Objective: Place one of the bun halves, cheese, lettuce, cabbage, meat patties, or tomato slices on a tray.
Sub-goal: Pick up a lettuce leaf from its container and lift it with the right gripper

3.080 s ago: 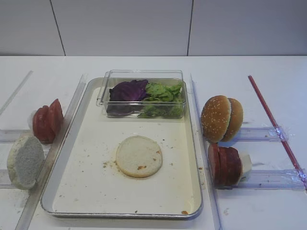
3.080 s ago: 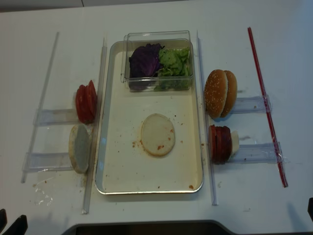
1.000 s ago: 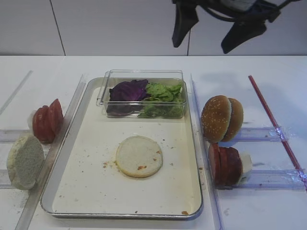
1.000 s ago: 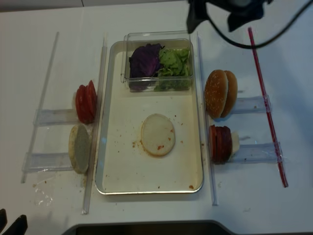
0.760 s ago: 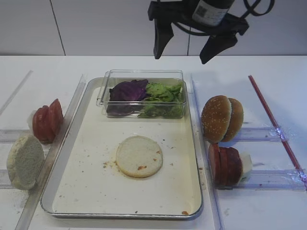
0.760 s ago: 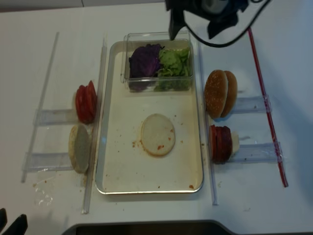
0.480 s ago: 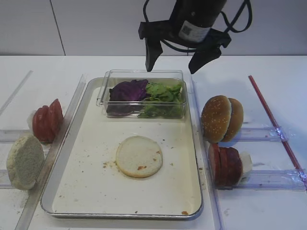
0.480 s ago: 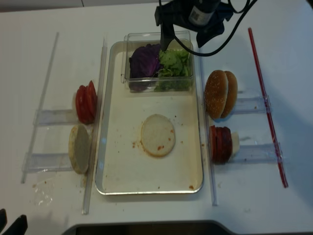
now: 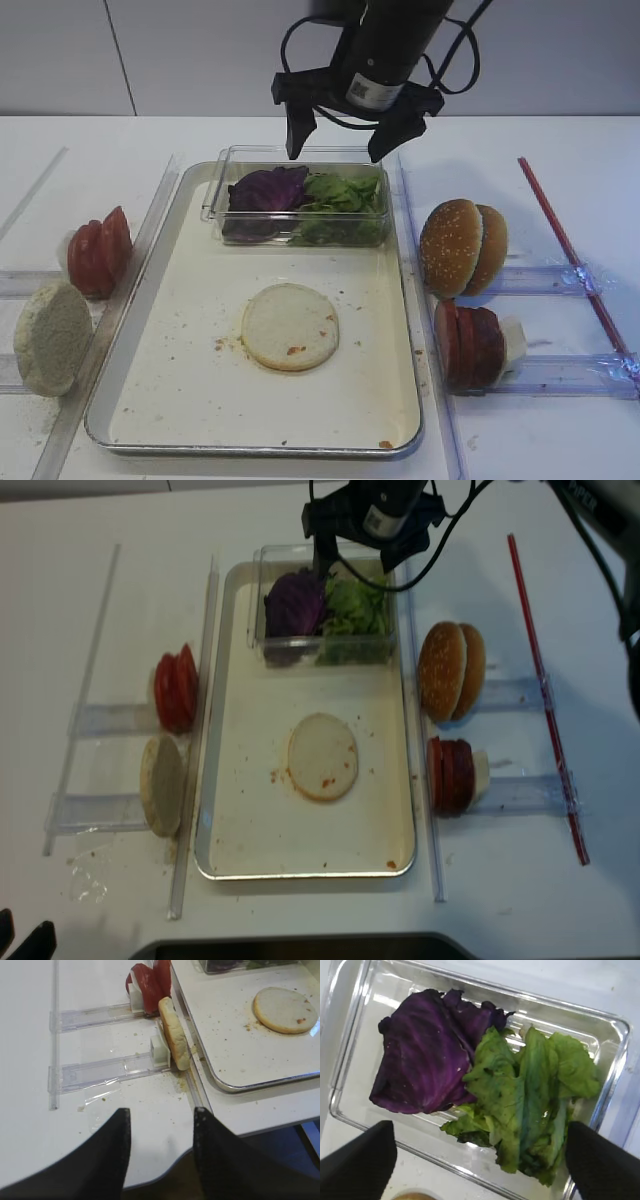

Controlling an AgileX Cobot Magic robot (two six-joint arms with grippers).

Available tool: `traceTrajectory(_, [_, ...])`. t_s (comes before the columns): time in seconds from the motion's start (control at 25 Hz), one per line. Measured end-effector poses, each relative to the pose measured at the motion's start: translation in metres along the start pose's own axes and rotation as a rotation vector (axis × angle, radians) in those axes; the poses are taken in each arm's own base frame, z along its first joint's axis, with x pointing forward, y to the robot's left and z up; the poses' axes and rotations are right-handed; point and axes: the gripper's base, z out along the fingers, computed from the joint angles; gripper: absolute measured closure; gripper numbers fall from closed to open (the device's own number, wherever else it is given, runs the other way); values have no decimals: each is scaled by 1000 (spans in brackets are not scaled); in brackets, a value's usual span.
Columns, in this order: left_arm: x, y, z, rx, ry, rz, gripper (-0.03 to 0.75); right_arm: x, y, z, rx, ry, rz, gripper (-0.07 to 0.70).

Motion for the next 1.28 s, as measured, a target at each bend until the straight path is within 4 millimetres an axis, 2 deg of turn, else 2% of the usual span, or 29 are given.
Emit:
traceTrajectory(0.48, [0,0,0,0,0,0,430,2,-10,40,21,68,-59,-58])
traceTrajectory(0.64, [0,0,0,0,0,0,431,3,-13,46,37,80,-74,-9])
traceTrajectory(0.84, [0,0,0,0,0,0,431,3,-16,51,66,91,-89,97])
traceTrajectory(1.2, [0,0,0,0,0,0,430,7,-20,67,62,130,-78,128])
traceTrajectory(1.28, [0,0,0,0,0,0,431,7,-20,68,62,137,-79,155])
